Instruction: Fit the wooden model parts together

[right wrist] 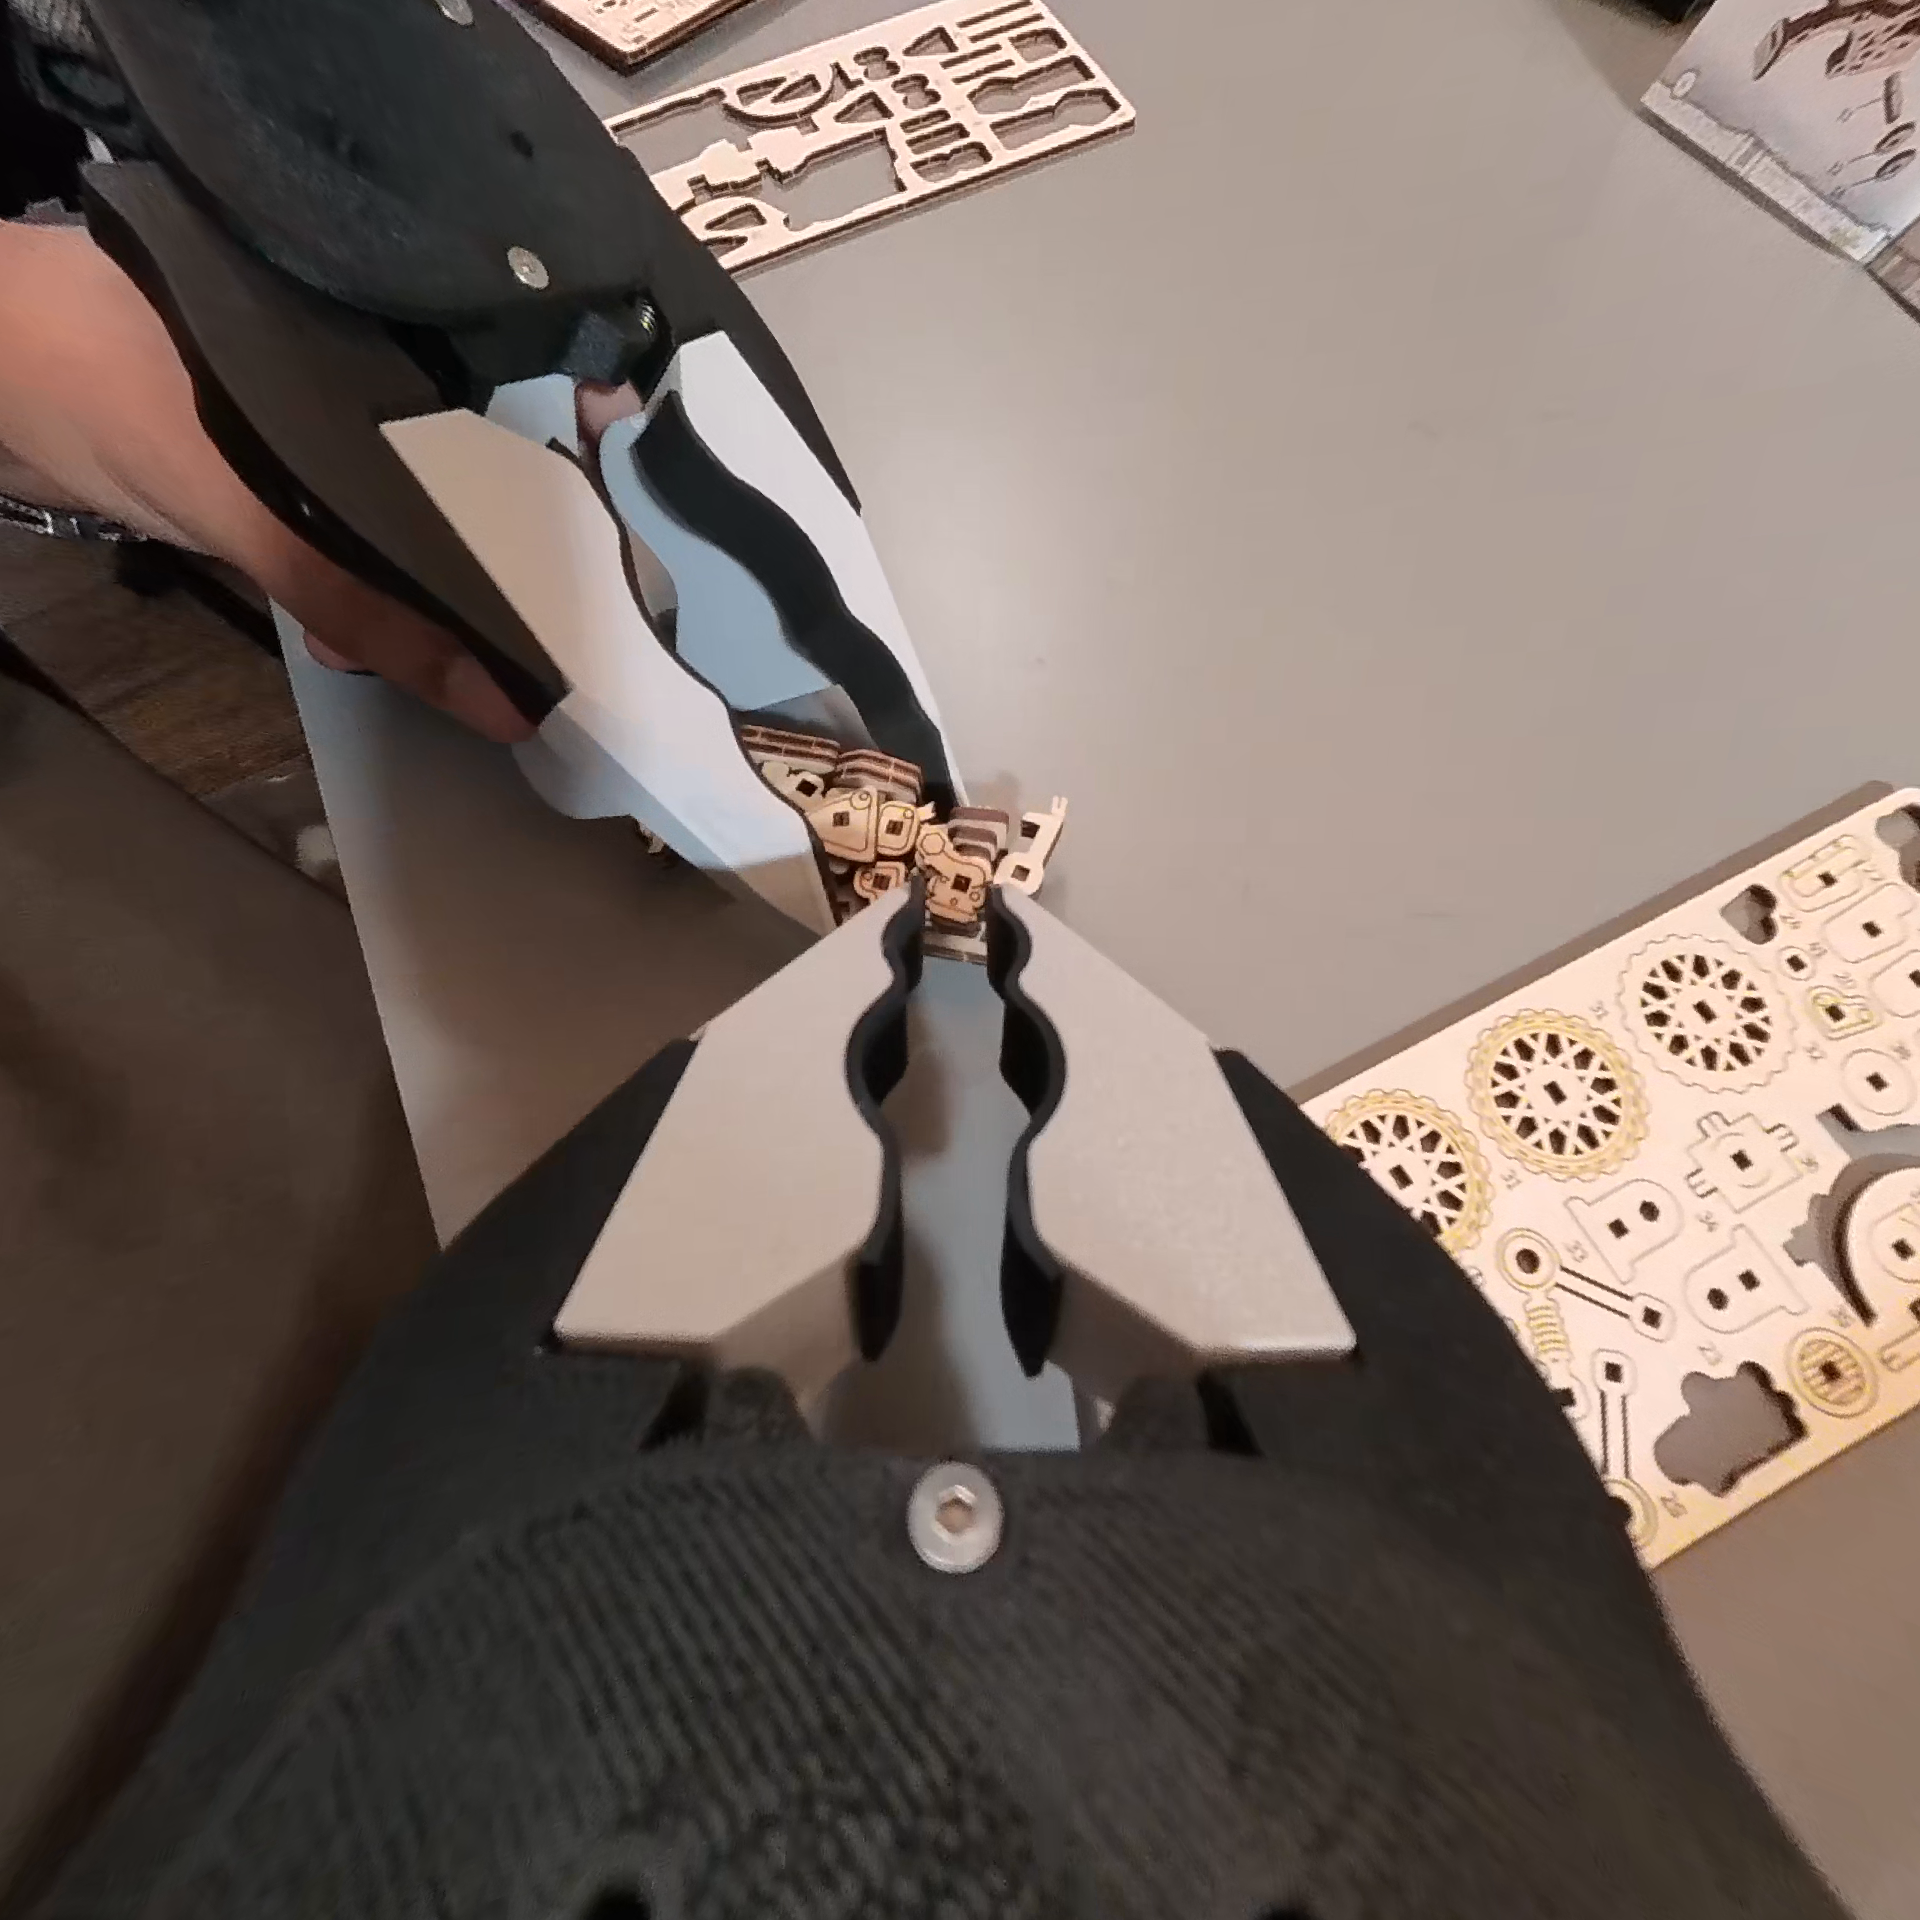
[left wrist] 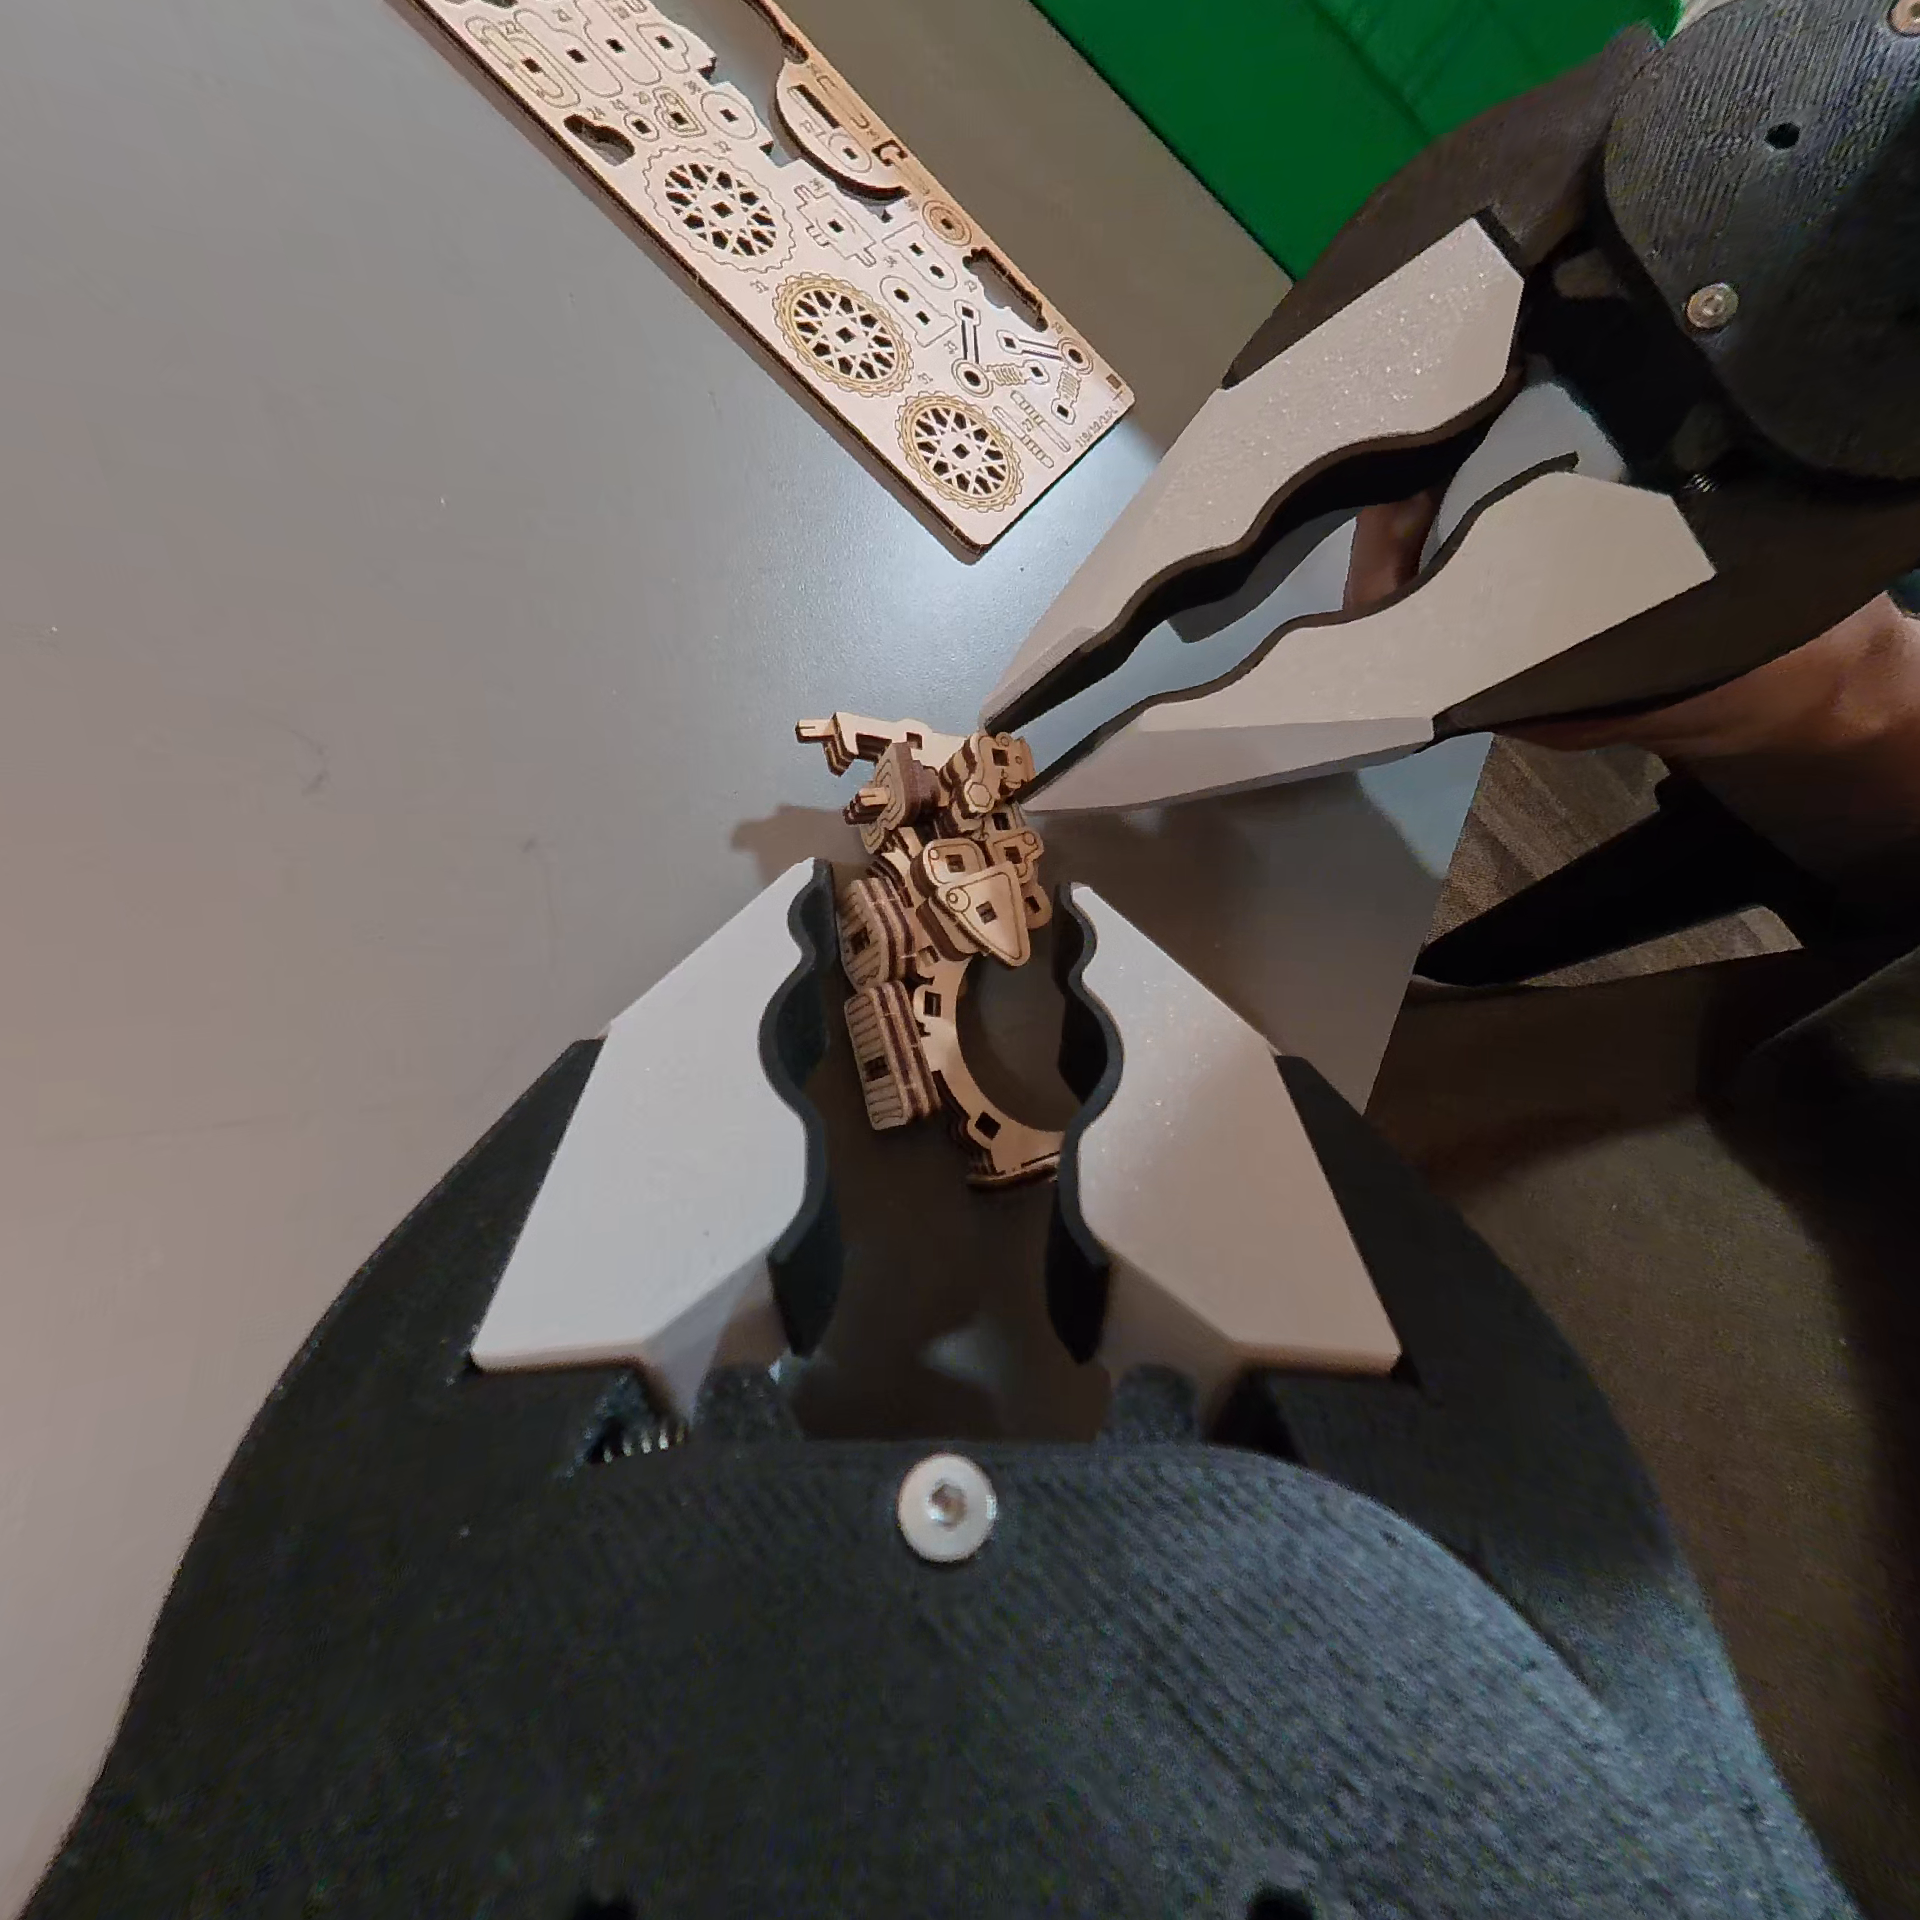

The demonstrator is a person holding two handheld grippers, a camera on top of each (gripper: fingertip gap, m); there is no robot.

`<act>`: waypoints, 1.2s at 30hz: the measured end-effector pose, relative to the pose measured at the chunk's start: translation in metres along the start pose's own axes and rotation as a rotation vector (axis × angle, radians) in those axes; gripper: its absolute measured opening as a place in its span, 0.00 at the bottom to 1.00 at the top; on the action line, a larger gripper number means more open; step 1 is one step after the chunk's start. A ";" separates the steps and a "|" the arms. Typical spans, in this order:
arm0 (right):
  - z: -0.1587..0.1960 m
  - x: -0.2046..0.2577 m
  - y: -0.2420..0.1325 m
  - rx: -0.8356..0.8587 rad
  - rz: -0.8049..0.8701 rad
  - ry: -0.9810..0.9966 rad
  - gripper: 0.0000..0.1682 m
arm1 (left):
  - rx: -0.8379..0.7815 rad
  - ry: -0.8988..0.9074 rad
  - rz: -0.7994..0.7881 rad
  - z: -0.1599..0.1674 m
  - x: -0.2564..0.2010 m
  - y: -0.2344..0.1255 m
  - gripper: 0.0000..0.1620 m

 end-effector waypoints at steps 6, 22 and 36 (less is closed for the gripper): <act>-0.001 0.001 0.001 0.015 0.014 -0.027 0.06 | 0.000 -0.002 0.000 0.000 0.000 0.000 0.26; -0.002 0.004 0.001 0.006 0.013 -0.044 0.09 | -0.001 -0.005 0.002 0.000 0.000 0.000 0.25; -0.004 0.002 -0.006 -0.074 0.022 -0.044 0.00 | -0.001 -0.005 0.002 0.000 0.001 0.000 0.25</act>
Point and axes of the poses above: each gripper's, where its closed fingertips meet, y out along the fingers, z out of its underside, x = y × z across the jaws, the point moved 10 cm from there along -y, back along the fingers, and after that the axes turned 7 degrees about -z, right-handed, at the moved point
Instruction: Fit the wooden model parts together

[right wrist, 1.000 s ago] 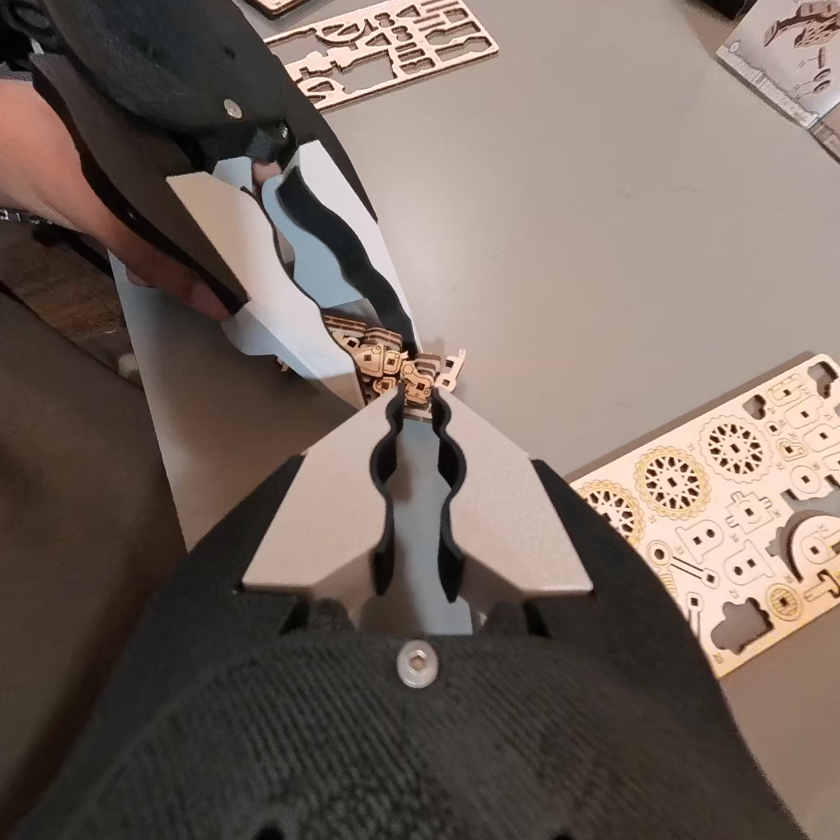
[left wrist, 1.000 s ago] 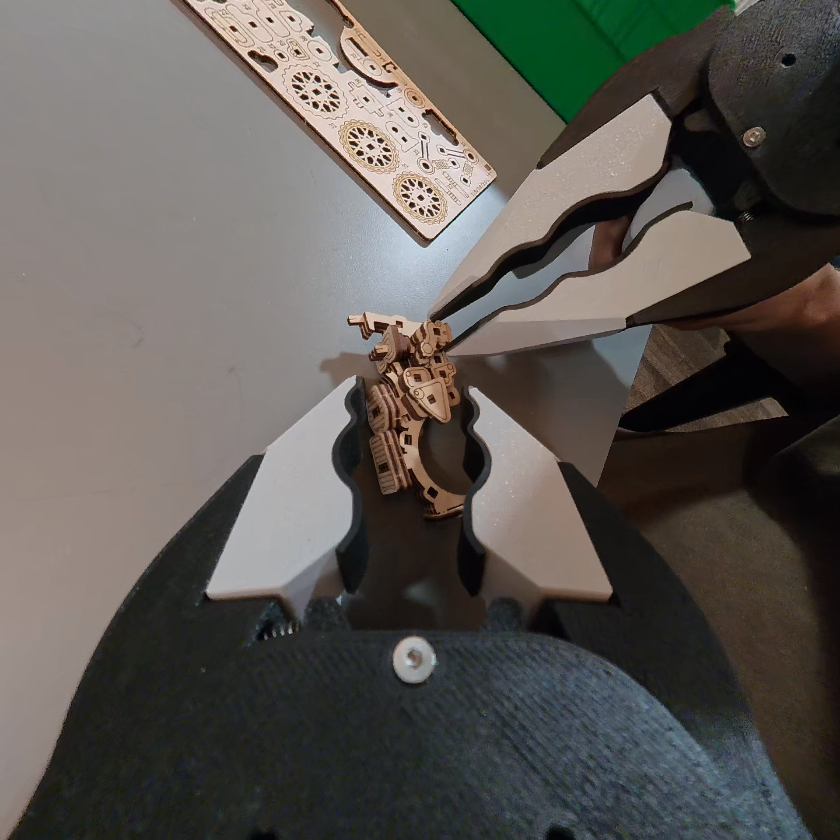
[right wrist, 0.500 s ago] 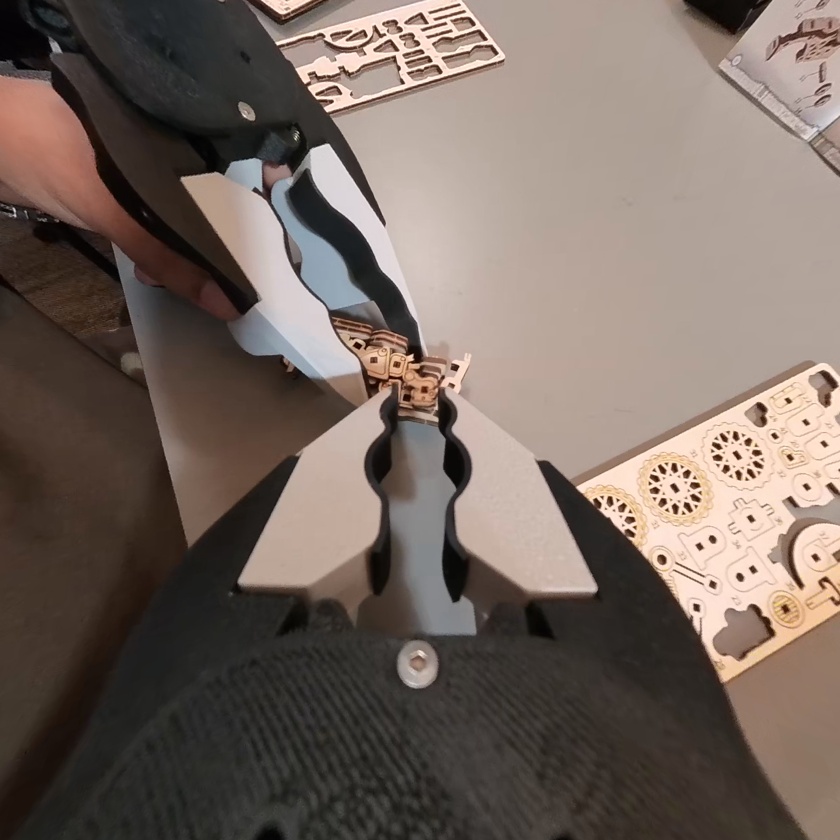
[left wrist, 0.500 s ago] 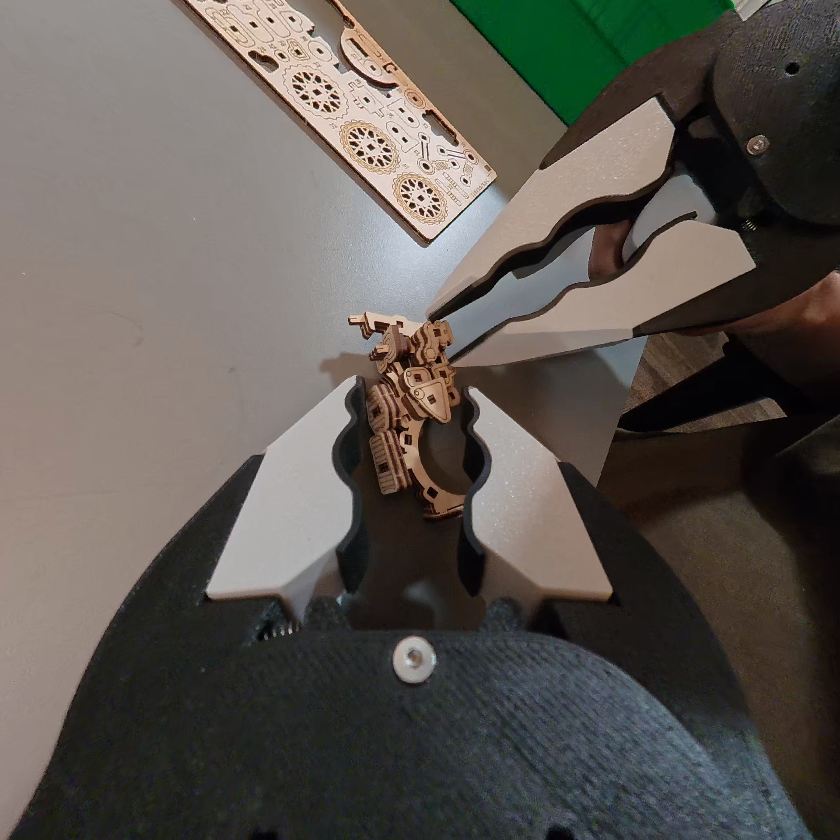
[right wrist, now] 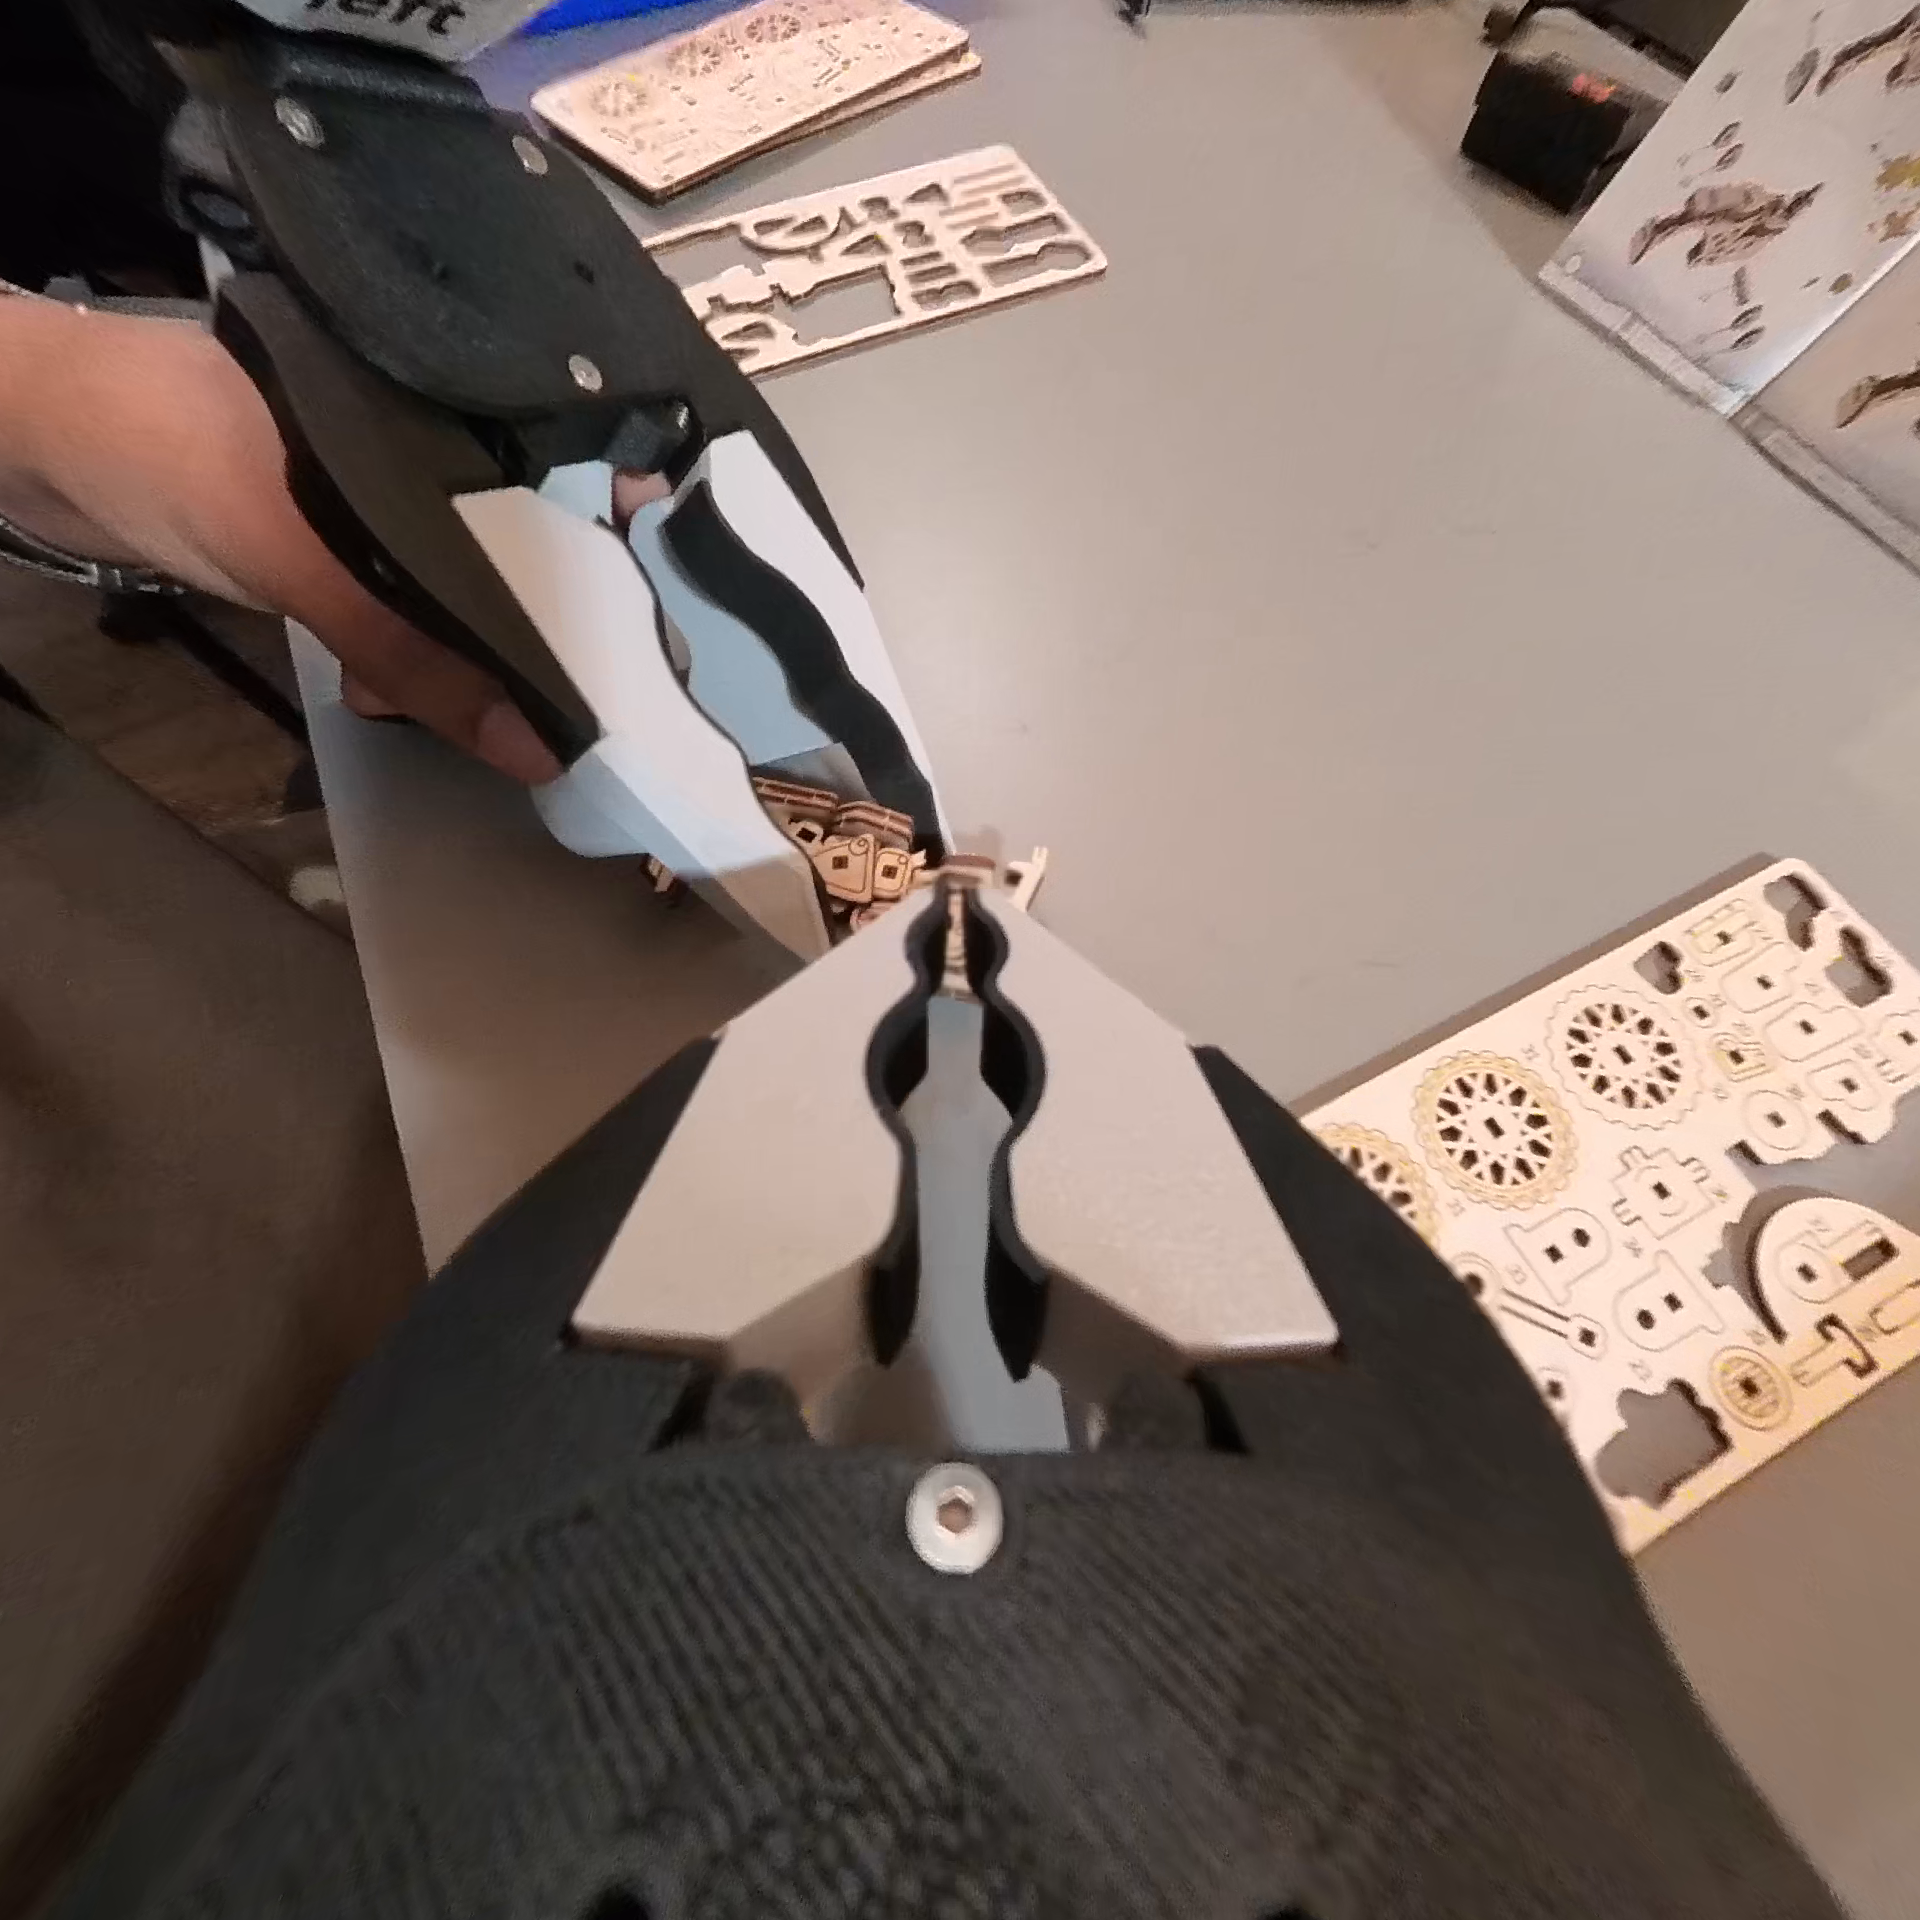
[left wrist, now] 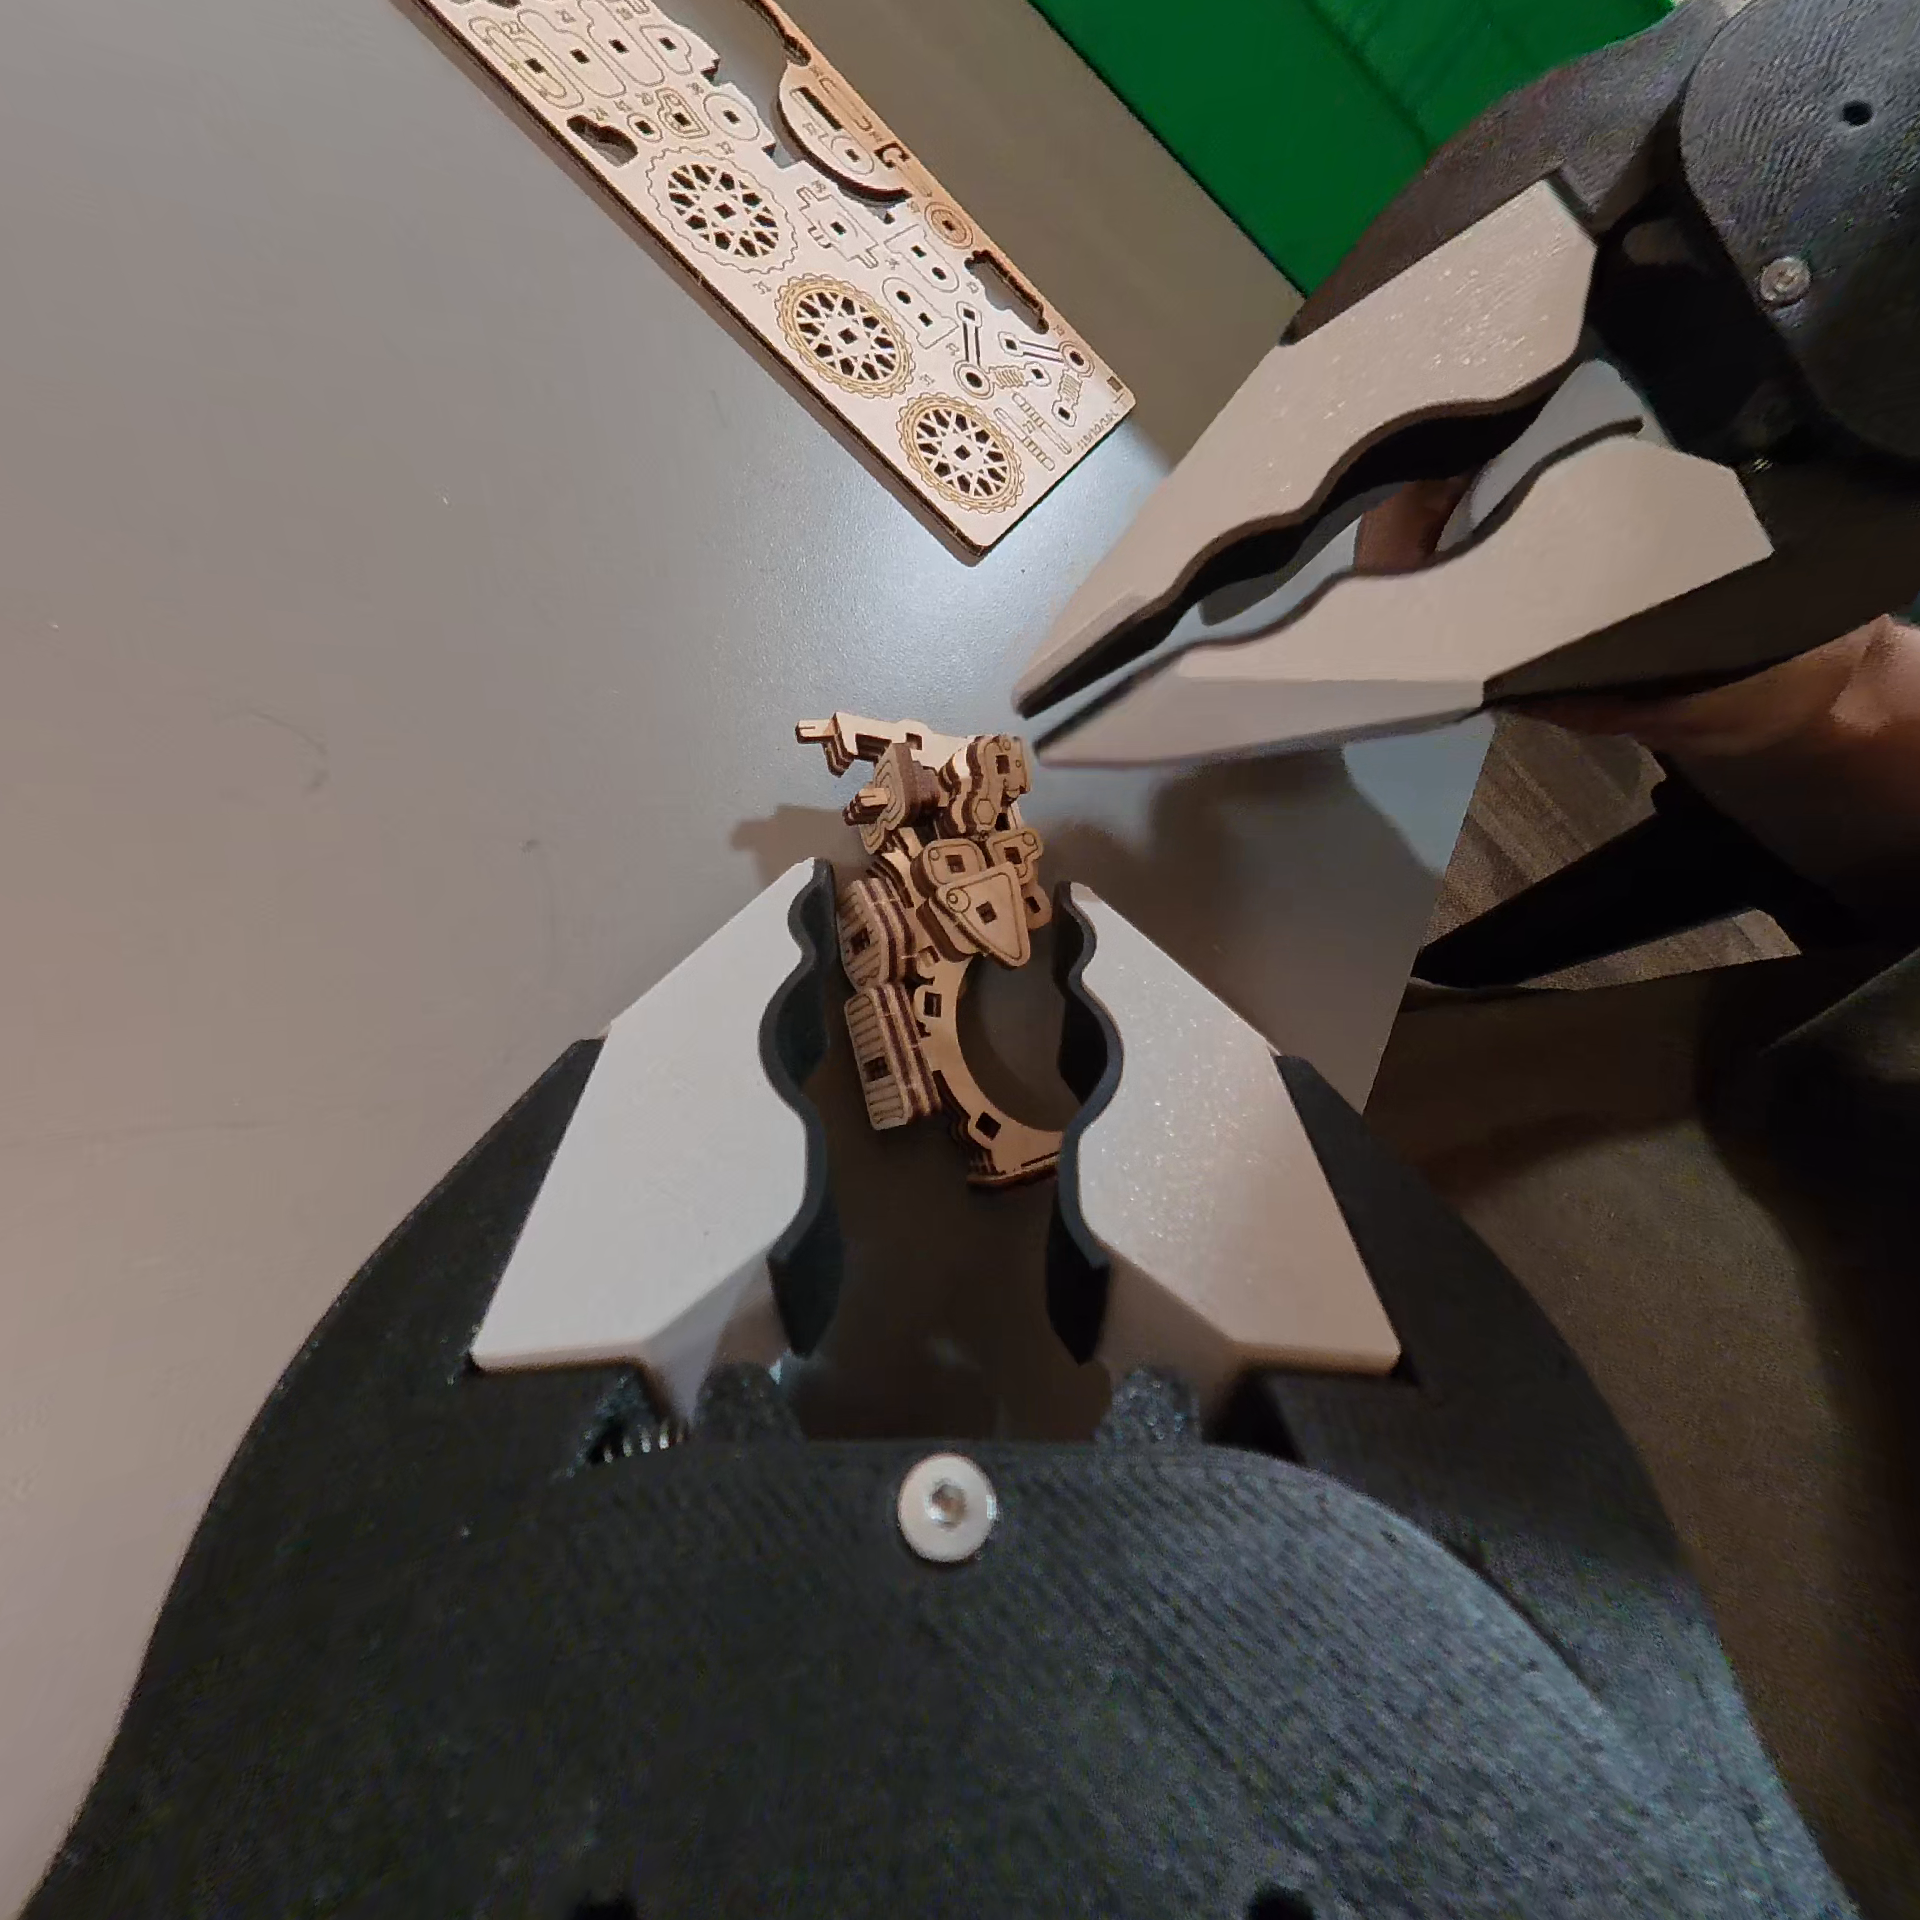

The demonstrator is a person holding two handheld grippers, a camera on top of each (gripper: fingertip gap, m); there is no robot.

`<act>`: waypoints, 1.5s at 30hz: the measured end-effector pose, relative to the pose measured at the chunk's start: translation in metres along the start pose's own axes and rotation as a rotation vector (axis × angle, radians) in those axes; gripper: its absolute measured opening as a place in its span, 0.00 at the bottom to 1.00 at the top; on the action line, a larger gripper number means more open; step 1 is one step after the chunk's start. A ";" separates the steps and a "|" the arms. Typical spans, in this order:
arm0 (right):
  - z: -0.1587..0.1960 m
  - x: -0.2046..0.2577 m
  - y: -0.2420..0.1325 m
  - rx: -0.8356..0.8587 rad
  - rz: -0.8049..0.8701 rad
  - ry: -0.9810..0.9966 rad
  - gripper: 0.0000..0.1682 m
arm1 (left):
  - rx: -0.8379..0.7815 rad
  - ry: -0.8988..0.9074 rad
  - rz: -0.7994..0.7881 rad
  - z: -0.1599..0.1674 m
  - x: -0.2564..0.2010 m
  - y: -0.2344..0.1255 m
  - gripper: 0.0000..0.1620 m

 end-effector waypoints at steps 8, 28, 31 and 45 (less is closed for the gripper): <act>0.004 -0.005 0.003 0.004 0.003 0.045 0.00 | 0.000 0.000 -0.001 0.000 0.000 0.000 0.25; -0.003 -0.002 -0.004 -0.067 0.009 0.004 0.00 | 0.000 0.002 -0.003 0.000 0.000 0.000 0.26; 0.001 -0.002 0.002 -0.037 -0.014 0.027 0.00 | 0.000 0.002 -0.003 0.000 0.000 0.000 0.26; 0.006 -0.004 0.005 0.014 -0.012 0.044 0.00 | -0.001 0.000 -0.003 0.000 0.000 0.000 0.25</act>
Point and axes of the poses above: each gripper's, where its closed fingertips meet, y out along the fingers, z out of its underside, x = y × z across the jaws, the point moved 10 cm from there along -y, back along the fingers, and after that the axes turned 7 degrees about -z, right-handed, at the moved point
